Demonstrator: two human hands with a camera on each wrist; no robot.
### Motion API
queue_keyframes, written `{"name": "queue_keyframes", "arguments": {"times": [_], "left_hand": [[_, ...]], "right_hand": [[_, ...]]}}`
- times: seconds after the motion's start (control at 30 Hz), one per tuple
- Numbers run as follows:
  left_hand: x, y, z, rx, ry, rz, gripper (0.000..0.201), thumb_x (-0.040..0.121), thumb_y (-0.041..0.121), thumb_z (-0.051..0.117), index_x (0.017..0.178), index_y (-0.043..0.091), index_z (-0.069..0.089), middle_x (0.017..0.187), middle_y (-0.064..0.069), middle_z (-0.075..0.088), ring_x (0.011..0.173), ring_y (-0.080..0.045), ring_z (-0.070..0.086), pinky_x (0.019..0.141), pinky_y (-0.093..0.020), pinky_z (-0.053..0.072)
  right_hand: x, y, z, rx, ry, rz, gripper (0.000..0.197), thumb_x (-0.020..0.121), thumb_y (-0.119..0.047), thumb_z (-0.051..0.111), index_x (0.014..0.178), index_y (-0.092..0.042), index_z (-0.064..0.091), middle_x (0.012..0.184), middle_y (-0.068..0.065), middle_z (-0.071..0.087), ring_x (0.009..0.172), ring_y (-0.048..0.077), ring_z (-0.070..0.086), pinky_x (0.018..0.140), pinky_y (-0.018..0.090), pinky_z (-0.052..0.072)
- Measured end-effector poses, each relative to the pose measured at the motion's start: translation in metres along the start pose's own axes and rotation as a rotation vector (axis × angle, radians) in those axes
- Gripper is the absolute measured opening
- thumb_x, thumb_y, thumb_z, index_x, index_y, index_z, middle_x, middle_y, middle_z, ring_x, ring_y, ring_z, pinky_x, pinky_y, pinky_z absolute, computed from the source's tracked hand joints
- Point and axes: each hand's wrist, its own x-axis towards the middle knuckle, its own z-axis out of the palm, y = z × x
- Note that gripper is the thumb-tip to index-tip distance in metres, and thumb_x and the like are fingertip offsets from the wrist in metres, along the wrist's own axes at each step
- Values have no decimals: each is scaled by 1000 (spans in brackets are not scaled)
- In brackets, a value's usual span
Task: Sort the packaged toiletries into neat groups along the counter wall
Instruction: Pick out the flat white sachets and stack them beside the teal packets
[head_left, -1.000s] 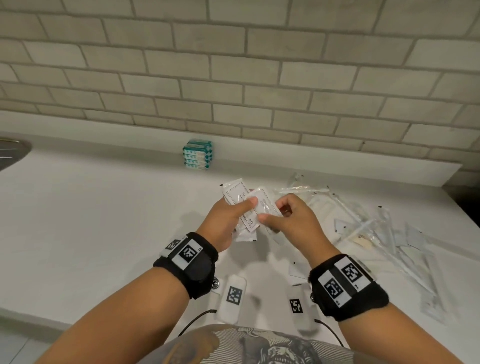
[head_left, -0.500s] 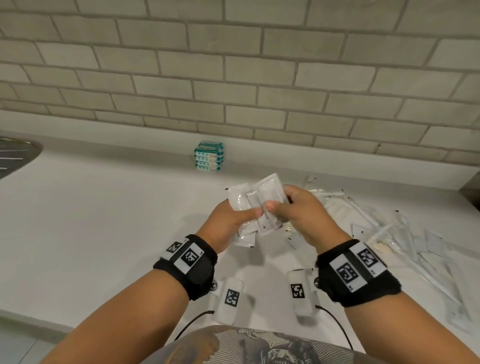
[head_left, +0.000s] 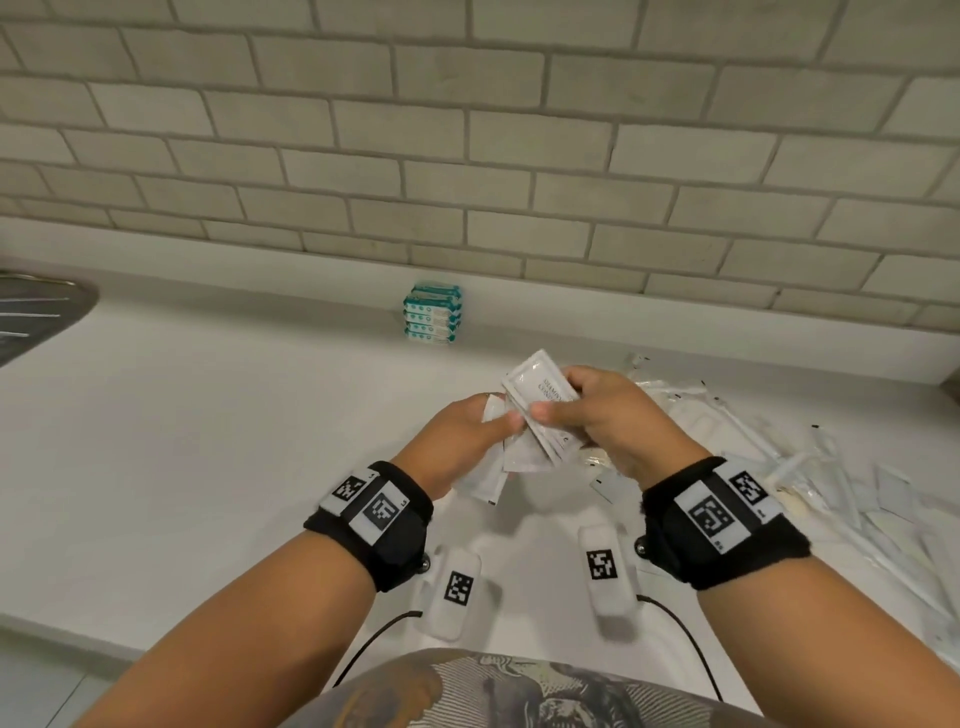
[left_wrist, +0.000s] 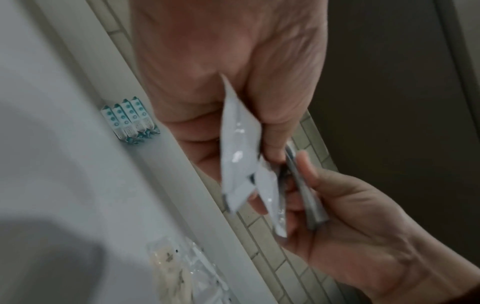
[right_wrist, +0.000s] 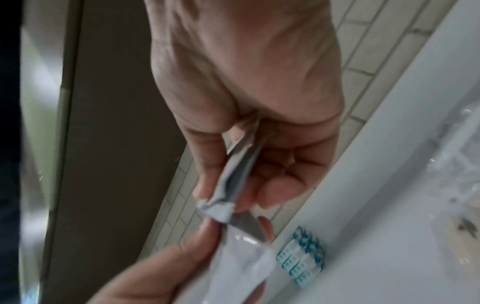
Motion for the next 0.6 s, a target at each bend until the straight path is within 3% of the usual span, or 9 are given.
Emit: {"name": "queue_keyframes", "arguments": {"times": [0.1, 0.2, 0.3, 0.37, 0.43, 0.53, 0.6], "left_hand": [[1, 7, -3, -215, -62, -82, 41, 101, 43, 35, 126, 17, 53, 109, -15, 69, 91, -29, 70, 80, -38, 56], [6, 11, -11, -427, -10, -95, 37, 101, 34, 41, 133, 18, 50, 117, -13, 65, 101, -30, 65, 84, -38, 54], [12, 14, -20, -460, 75, -19, 39, 92, 8, 59, 131, 14, 56, 110, -9, 66, 105, -25, 63, 90, -39, 52], [13, 16, -24, -391, 117, 29, 36, 90, 5, 61, 125, 15, 61, 106, -5, 69, 98, -19, 66, 84, -33, 55], [13, 15, -26, -358, 167, 40, 31, 90, 8, 62, 120, 16, 65, 102, -3, 70, 91, -16, 67, 79, -34, 57], [13, 15, -27, -341, 200, 59, 27, 90, 8, 62, 116, 12, 67, 101, -5, 71, 89, -18, 68, 73, -31, 58], [13, 16, -24, -340, 193, 62, 25, 90, 9, 63, 115, 12, 66, 103, -6, 71, 92, -21, 68, 73, -32, 58]], "right_hand": [[4, -8, -4, -60, 100, -314, 13, 78, -1, 74, 87, -9, 69, 78, -1, 60, 70, 12, 57, 63, 18, 48], [-5, -9, -9, -238, 9, -421, 14, 75, 5, 73, 86, -4, 76, 82, 2, 56, 75, 7, 55, 68, 13, 48], [-15, 7, -4, -433, -64, -378, 23, 76, 4, 74, 86, -16, 78, 83, 1, 56, 75, 6, 56, 69, 12, 48], [-16, 21, -6, -511, -24, -292, 17, 78, -4, 75, 78, -21, 75, 80, -2, 55, 73, 10, 56, 70, 20, 46], [-19, 28, -13, -544, 33, -178, 8, 82, -15, 72, 78, -15, 65, 82, 0, 59, 73, 17, 58, 68, 28, 44], [-27, 23, -19, -298, 120, -120, 9, 91, -25, 63, 99, -22, 63, 92, 0, 70, 80, 17, 67, 72, 29, 52], [-27, 14, -15, -137, 74, -131, 17, 93, -23, 60, 110, -23, 60, 98, 1, 72, 83, 15, 69, 70, 27, 53]]}}
